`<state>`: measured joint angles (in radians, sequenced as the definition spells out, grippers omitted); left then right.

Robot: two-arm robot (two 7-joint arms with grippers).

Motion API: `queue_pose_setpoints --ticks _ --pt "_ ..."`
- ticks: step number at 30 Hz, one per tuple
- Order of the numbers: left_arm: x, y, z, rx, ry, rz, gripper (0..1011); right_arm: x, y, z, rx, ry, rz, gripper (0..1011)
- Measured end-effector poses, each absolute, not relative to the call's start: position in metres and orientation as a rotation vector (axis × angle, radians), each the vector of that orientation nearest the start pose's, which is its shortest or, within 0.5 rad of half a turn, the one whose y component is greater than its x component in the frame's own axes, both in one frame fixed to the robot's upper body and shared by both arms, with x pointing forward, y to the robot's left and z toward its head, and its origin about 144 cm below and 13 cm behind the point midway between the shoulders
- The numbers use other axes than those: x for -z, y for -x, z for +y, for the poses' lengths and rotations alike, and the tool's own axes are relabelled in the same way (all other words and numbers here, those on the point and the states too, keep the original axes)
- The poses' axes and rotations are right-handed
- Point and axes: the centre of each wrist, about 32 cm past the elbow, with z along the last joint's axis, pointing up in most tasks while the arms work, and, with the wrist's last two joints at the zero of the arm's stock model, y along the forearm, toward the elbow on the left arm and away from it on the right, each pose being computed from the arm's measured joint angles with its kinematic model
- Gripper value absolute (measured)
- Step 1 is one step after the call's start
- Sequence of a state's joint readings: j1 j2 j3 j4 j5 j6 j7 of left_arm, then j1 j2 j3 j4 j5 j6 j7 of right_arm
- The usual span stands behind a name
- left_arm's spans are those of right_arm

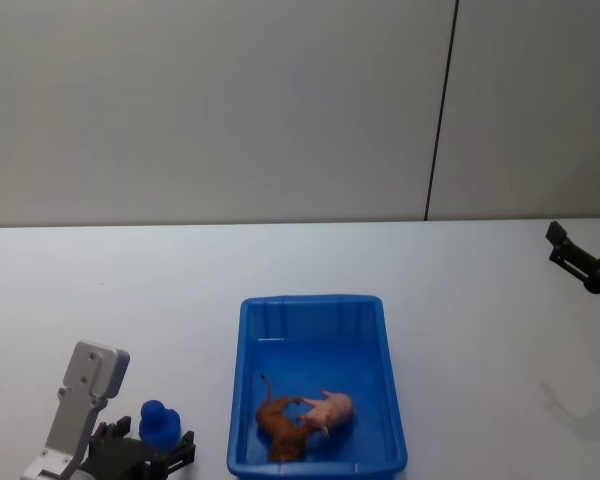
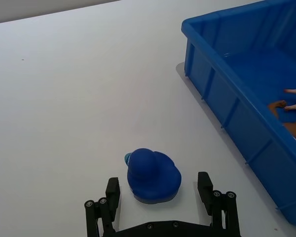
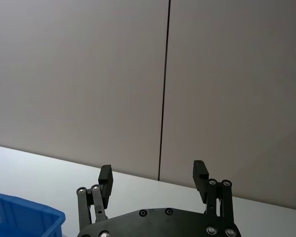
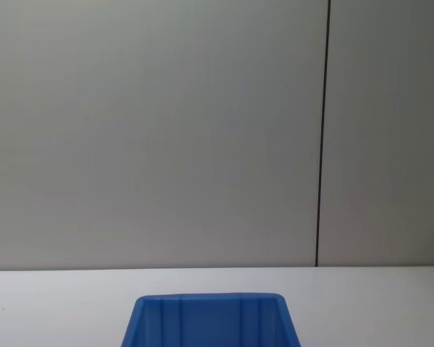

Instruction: Pick up the two dolls from the table and place them into the box.

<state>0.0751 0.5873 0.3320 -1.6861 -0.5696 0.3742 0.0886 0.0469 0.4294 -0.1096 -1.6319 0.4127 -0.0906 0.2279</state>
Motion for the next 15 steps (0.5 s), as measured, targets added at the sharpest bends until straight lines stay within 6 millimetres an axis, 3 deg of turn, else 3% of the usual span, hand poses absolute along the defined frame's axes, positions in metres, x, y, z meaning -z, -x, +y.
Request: queue_pose_setpoints --ticks 15 --pt "-1.13 -0.437 0.29 -1.262 -0.44 0.332 1001 -1.189 -0.47 -0.311 1.215 -0.089 -0.13 1001"
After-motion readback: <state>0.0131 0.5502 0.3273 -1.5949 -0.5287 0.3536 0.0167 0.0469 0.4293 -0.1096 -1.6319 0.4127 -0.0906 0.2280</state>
